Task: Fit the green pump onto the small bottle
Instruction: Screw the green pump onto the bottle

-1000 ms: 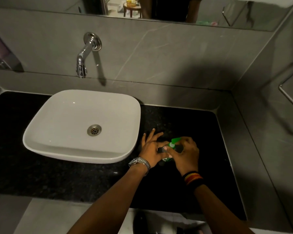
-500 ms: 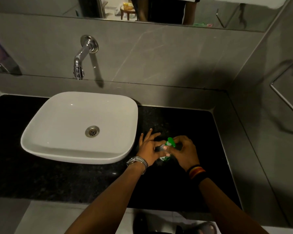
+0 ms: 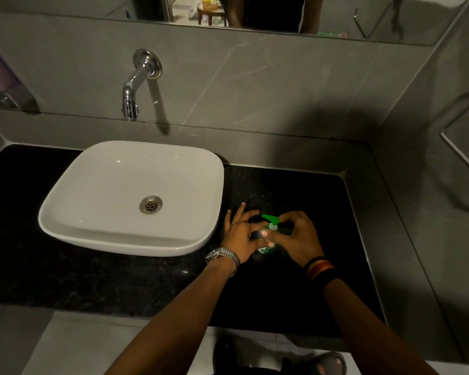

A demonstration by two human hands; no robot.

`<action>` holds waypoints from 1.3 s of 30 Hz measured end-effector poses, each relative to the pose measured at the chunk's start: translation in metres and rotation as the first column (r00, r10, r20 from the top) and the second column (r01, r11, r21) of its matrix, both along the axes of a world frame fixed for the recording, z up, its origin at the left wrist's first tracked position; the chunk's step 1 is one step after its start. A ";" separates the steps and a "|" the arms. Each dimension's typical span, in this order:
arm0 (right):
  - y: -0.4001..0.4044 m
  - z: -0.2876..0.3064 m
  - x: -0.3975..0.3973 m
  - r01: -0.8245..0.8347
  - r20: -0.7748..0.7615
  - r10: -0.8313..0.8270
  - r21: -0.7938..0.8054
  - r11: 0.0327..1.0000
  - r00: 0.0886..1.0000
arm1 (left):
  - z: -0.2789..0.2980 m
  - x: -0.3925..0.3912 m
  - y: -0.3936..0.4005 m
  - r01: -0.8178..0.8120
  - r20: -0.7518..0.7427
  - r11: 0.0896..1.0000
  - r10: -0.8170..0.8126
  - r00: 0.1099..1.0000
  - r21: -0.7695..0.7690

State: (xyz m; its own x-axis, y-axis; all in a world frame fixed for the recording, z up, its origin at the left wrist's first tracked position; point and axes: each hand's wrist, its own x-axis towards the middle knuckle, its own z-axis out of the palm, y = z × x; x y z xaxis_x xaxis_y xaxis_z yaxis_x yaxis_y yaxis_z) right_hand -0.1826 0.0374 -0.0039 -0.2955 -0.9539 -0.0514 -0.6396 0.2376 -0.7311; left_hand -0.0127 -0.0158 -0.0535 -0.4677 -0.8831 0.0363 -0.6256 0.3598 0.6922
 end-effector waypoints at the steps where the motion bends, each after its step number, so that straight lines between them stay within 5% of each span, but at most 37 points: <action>1: 0.001 -0.001 -0.002 -0.034 0.048 0.034 -0.003 0.999 0.998 | 0.000 0.000 0.001 -0.005 -0.002 1.000 0.006 1.000 0.001; 9: 0.000 0.004 -0.006 0.003 0.080 -0.002 -0.014 1.000 0.997 | -0.002 -0.004 0.005 -0.039 -0.024 0.999 0.040 0.999 0.002; 14: 0.000 0.001 -0.012 -0.124 0.200 0.122 -0.006 0.992 0.972 | -0.001 -0.003 0.002 -0.020 -0.013 1.000 0.020 1.000 0.015; 21: 0.002 -0.007 0.001 0.114 0.137 -0.126 0.089 0.989 0.983 | -0.001 -0.004 0.005 -0.035 -0.008 0.999 0.035 0.999 0.003; 25: 0.007 -0.011 -0.001 -0.016 0.277 0.008 0.027 0.999 0.961 | -0.002 -0.004 0.006 -0.045 -0.013 0.999 0.045 0.999 0.007; 31: 0.003 -0.011 0.003 0.091 0.155 -0.091 0.006 0.996 0.984 | -0.001 -0.004 0.004 -0.046 -0.004 0.999 0.046 0.999 -0.002; 36: 0.003 -0.012 -0.004 -0.111 0.090 0.116 -0.054 0.992 0.989 | -0.001 -0.005 0.005 -0.056 -0.009 0.998 0.056 0.998 -0.011; 39: 0.000 -0.011 -0.003 -0.064 0.032 0.067 -0.067 0.996 0.997 | -0.001 -0.005 0.006 -0.056 -0.007 0.998 0.055 0.998 -0.012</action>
